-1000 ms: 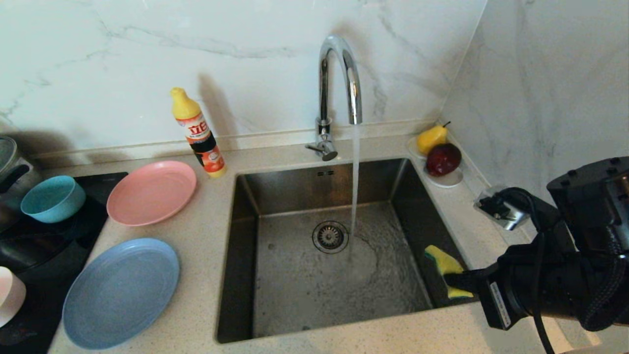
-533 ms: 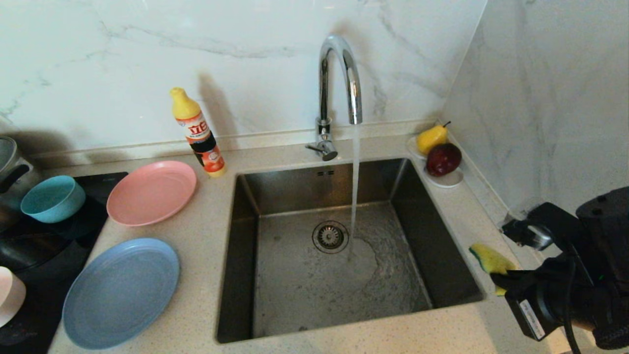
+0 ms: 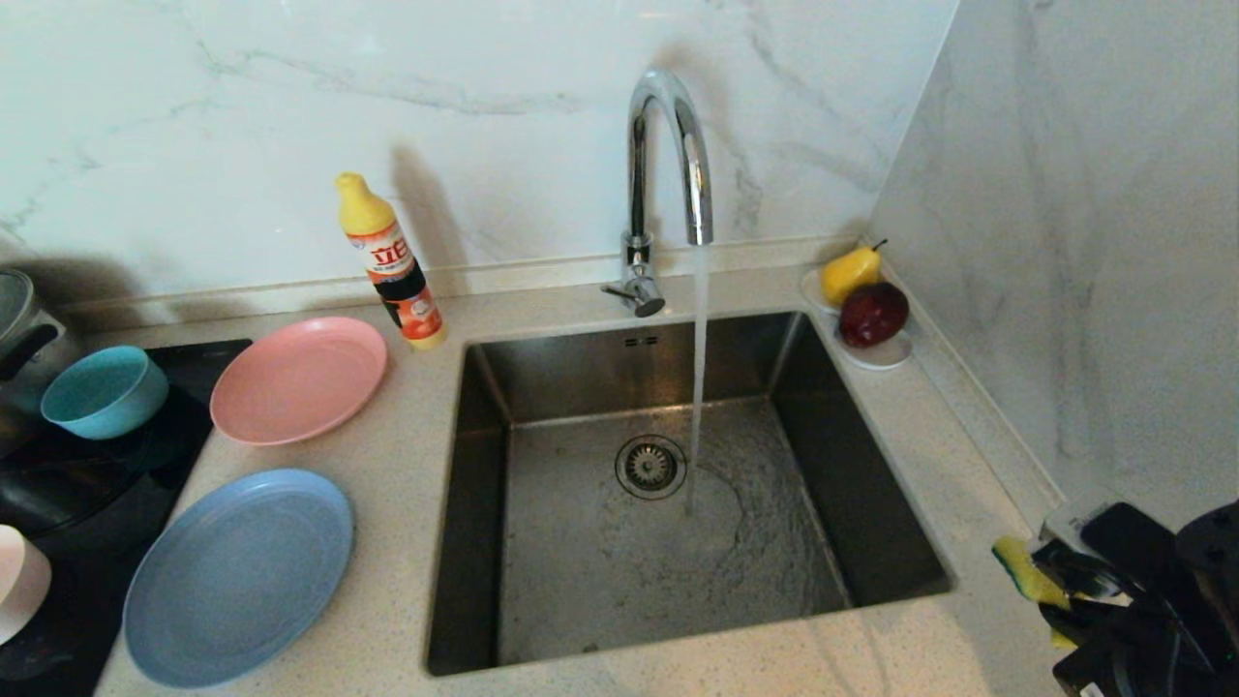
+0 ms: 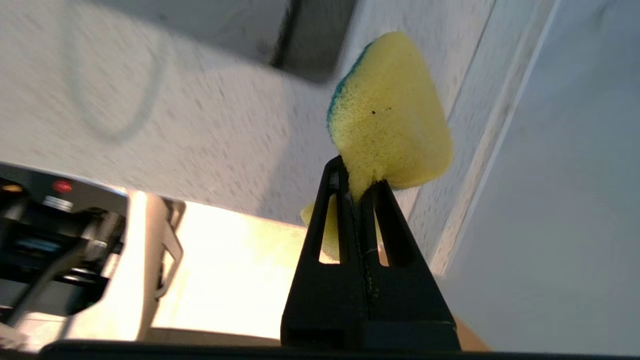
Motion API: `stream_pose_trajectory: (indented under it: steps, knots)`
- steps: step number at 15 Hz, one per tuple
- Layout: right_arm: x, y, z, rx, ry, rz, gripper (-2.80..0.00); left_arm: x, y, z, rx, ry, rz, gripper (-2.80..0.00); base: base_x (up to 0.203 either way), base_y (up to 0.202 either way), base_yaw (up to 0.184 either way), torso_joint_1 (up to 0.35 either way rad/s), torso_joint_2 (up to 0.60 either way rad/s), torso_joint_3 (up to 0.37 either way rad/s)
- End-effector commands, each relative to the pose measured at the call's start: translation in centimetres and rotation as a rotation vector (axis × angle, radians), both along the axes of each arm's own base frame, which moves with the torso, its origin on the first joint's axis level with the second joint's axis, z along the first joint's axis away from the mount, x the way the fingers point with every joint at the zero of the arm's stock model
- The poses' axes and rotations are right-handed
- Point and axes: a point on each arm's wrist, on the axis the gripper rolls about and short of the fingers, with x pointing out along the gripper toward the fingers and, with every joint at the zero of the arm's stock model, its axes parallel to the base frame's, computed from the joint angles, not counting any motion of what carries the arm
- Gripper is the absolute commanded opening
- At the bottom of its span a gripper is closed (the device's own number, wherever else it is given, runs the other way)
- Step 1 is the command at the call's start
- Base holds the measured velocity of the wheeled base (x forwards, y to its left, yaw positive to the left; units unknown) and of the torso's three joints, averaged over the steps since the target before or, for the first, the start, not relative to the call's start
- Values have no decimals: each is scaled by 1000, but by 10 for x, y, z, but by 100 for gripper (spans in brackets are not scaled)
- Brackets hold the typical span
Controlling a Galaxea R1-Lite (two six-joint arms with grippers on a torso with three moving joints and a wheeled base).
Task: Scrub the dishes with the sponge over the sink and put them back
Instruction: Put down the sponge
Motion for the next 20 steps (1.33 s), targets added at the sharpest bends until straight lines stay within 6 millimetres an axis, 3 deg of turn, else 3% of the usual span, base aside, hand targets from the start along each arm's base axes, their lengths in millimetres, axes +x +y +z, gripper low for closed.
stream_pose_trajectory:
  steps: [1,6,13,20]
  knots:
    - [-6,-5,-19,-34,12,-3,-280,0,0,0,1,3,-1,-280,0,0,0,0,0,0]
    - [-8,-5,-51,-96,11,17,-280,0,0,0,1,3,1,-280,0,0,0,0,0,0]
    - [10,-10,-80,-109,33,-53,-280,0,0,0,1,3,-1,-280,0,0,0,0,0,0]
    - [34,-15,-89,-38,50,-85,-280,0,0,0,1,3,1,-280,0,0,0,0,0,0]
